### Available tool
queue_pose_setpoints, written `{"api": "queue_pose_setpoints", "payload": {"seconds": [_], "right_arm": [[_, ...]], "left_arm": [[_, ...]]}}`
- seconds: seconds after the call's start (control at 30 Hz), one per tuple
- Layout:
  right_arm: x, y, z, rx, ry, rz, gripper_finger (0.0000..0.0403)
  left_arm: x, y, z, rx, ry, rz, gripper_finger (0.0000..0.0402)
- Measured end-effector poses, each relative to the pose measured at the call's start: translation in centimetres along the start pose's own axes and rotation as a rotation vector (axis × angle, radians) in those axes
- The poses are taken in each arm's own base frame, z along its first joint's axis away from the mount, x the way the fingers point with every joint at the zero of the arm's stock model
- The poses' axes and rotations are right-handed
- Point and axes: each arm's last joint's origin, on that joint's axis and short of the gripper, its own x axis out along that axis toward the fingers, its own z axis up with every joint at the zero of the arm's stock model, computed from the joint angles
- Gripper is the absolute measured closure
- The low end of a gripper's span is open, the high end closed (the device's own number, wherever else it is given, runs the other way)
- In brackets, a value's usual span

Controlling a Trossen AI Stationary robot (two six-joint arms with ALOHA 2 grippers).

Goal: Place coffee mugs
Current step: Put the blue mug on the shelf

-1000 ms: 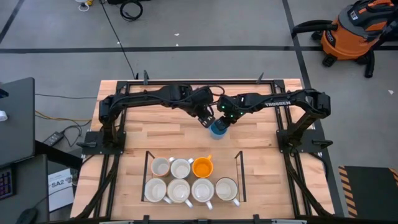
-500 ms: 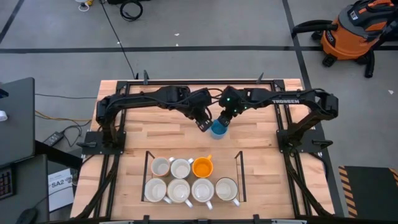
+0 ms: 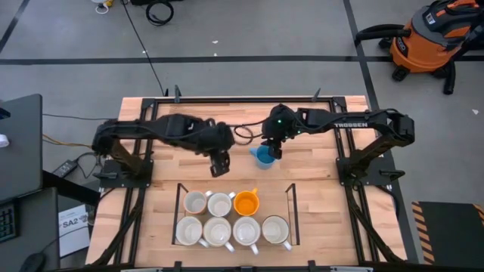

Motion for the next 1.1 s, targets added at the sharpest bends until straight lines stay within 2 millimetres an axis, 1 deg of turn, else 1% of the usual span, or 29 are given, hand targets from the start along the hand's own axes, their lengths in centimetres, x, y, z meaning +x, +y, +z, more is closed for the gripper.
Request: {"api": "queue_pose_setpoints", "payload": {"seconds": [0.07, 0.13, 0.27, 0.4, 0.5, 0.6, 0.7, 0.83, 1.1], "right_arm": [[0.0, 0.2, 0.2, -0.048, -0.017, 0.003, 0.0273], [0.1, 0.4, 0.4, -0.083, -0.035, 0.010, 0.0273], [0.1, 0.5, 0.5, -0.128, -0.048, 0.054, 0.0272], [0.1, 0.6, 0.5, -0.170, -0.053, 0.082, 0.0273], [0.1, 0.7, 0.5, -0.213, -0.058, 0.108, 0.0273], [0.1, 0.7, 0.5, -0.249, -0.062, 0.107, 0.0273], [0.1, 0.7, 0.5, -0.286, -0.065, 0.105, 0.0273], [0.1, 0.7, 0.5, -0.291, -0.067, 0.105, 0.0273], [0.1, 0.6, 0.5, -0.291, -0.066, 0.094, 0.0273]], "left_arm": [[0.2, -0.5, -1.0, 0.019, -0.004, -0.008, 0.0235], [1.5, -1.2, -2.3, 0.028, -0.001, -0.033, 0.0235], [4.8, -1.9, -4.9, 0.061, 0.004, -0.123, 0.0235], [6.8, -2.1, -6.2, 0.092, -0.014, -0.167, 0.0235], [7.5, -2.1, -6.3, 0.088, -0.046, -0.175, 0.0235], [7.8, -2.2, -5.9, 0.086, -0.102, -0.190, 0.0235], [7.8, -2.4, -5.4, 0.084, -0.161, -0.208, 0.0235], [7.7, -2.5, -4.9, 0.077, -0.210, -0.224, 0.0235], [7.6, -2.6, -4.8, 0.073, -0.228, -0.228, 0.0235]]}}
